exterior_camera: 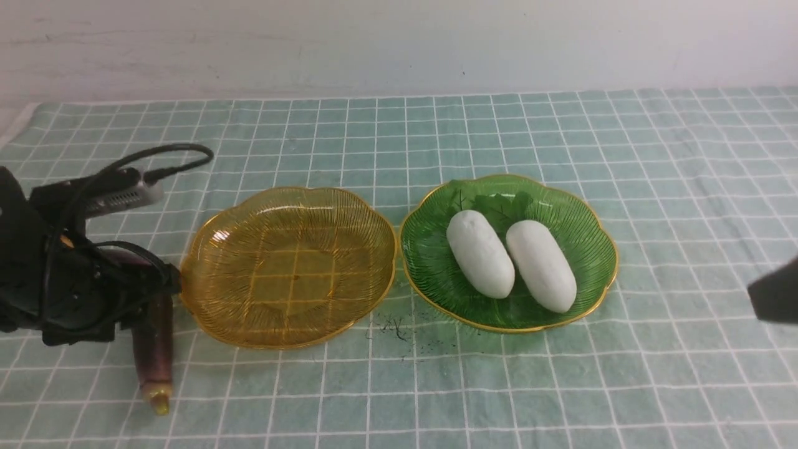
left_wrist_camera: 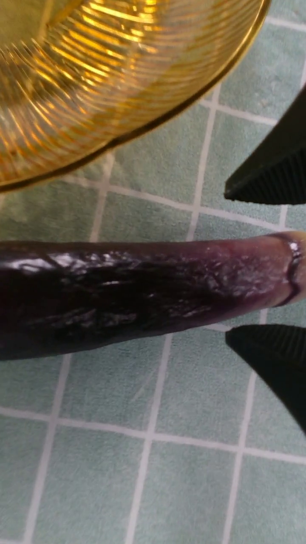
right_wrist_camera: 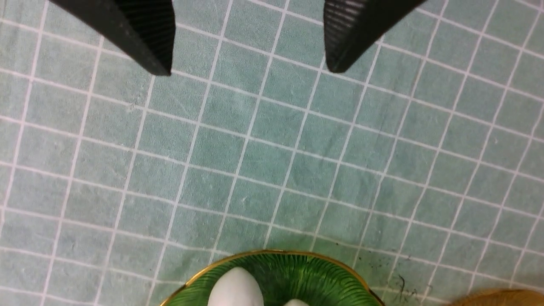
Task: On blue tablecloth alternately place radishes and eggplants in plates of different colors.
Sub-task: 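Pick up the eggplant and place it in the yellow plate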
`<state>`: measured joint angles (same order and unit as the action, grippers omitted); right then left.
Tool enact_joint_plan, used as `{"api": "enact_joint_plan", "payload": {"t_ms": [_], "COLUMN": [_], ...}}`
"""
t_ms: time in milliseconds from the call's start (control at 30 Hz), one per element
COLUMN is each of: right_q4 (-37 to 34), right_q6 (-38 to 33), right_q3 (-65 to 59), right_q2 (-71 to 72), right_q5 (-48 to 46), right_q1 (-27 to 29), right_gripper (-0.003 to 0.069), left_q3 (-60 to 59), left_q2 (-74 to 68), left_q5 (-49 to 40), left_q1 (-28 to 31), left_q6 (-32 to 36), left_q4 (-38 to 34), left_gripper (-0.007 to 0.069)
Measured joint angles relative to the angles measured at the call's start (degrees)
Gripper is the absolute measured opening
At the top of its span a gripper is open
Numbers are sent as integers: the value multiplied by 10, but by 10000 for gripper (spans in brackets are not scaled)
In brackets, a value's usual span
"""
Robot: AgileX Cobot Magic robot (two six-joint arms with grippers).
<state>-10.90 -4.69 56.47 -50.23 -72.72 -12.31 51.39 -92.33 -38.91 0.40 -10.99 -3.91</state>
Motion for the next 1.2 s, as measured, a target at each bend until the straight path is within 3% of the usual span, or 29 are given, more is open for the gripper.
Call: {"api": "enact_joint_plan", "payload": {"t_ms": [300,533,600,900,1200], "right_q4": [0,0,0,0,0], "right_q6": [0,0,0,0,0], "right_q3": [-4,-4,-4,-4,-4], "right_q2": [3,3,3,3,3], "right_q5": [0,0,0,0,1], "right_q1": [0,0,0,0,0], "right_gripper": [432,432,432,432,432], "left_q3": [2,2,2,74,137], "left_q2": [-43,-54,-53,23,71], "left_q5": [-9,-42,-51,-178,-193], "left_q1": [0,0,0,0,-17], "left_q6": [0,0,0,0,7], "left_q4": [4,39,49,74,-69], "left_gripper": [349,243,244,244,244]}}
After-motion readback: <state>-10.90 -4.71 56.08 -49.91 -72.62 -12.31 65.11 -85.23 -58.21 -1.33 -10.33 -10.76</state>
